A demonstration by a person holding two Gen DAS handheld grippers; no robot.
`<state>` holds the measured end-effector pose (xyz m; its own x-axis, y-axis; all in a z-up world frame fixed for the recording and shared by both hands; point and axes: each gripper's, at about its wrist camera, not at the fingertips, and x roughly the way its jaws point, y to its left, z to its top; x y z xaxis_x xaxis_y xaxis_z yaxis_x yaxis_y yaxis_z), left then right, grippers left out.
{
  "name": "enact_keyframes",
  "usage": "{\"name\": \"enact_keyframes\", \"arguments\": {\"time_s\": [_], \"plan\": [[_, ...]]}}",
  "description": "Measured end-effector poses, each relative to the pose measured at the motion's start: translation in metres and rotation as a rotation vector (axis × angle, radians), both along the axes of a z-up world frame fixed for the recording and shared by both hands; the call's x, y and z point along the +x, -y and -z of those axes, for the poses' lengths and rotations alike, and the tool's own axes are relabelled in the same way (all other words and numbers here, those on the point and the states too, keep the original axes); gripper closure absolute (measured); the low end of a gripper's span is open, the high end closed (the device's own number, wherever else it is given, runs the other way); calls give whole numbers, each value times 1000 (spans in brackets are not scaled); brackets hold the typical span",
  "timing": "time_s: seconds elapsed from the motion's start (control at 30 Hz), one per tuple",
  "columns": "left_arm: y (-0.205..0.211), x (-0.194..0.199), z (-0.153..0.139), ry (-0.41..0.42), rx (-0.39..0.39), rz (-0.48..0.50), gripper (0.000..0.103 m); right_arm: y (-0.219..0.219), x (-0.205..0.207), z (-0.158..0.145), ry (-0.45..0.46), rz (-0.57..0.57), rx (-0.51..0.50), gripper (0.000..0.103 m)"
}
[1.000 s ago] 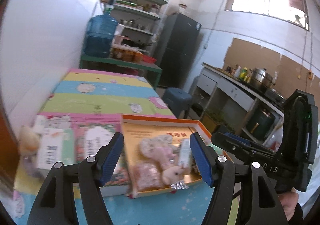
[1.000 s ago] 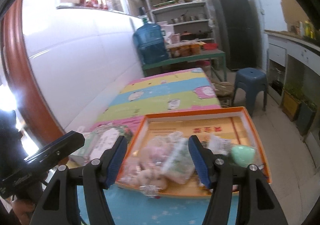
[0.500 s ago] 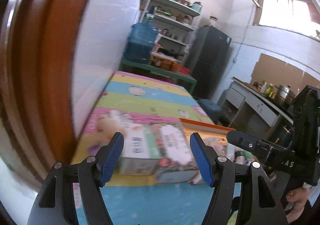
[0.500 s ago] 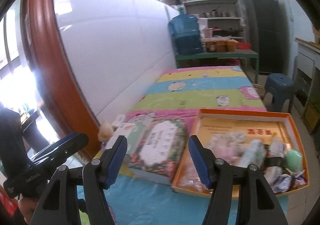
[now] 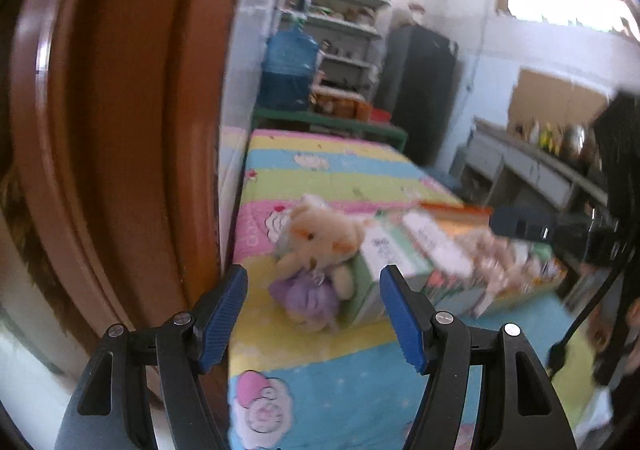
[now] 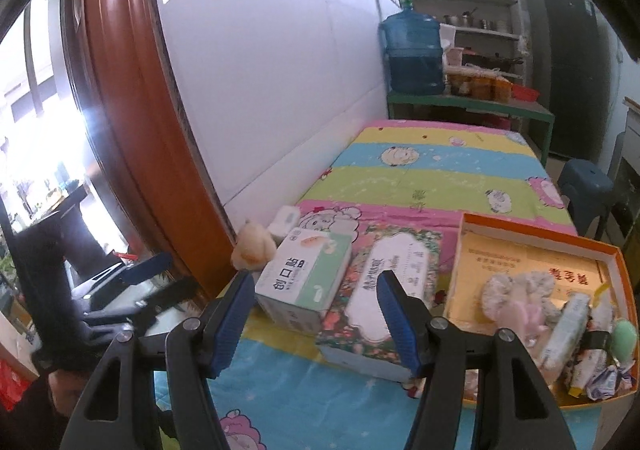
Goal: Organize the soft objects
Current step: 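Move the left tool to the purple-dress teddy bear while the right tool approaches a small white packet, then grasp the purple-dress teddy bear with the left tool while the right tool grasps the small white packet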
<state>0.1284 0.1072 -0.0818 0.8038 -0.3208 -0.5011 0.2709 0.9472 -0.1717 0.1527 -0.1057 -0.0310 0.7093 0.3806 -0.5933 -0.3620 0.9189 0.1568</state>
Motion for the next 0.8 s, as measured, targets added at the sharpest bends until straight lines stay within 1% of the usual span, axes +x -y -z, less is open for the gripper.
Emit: {"name": "enact_keyframes", "arguments": {"time_s": [0.07,0.13,0.27,0.37,0.57,0.67,0.77,0.8], "plan": [[3,6,10,-2,63,46,33,-4,3,4,-10,-5,-5,40],[8,11,16,-1,103,92,33,-7,6,8,-16,-8,-15,40],[17,18,27,-5,164,153,33,-11,10,12,-25,-8,-27,40],[20,25,36,-11,202,167,33,-12,15,15,-33,-2,-28,40],[28,44,48,-34,247,180,33,-15,22,20,-46,-1,-33,40],[32,51,48,-43,252,182,33,-16,24,20,-47,-4,-34,40],[41,57,52,-64,292,201,33,-15,27,20,-51,-3,-28,40],[41,59,51,-70,293,202,33,-15,28,21,-54,-2,-25,40]]}}
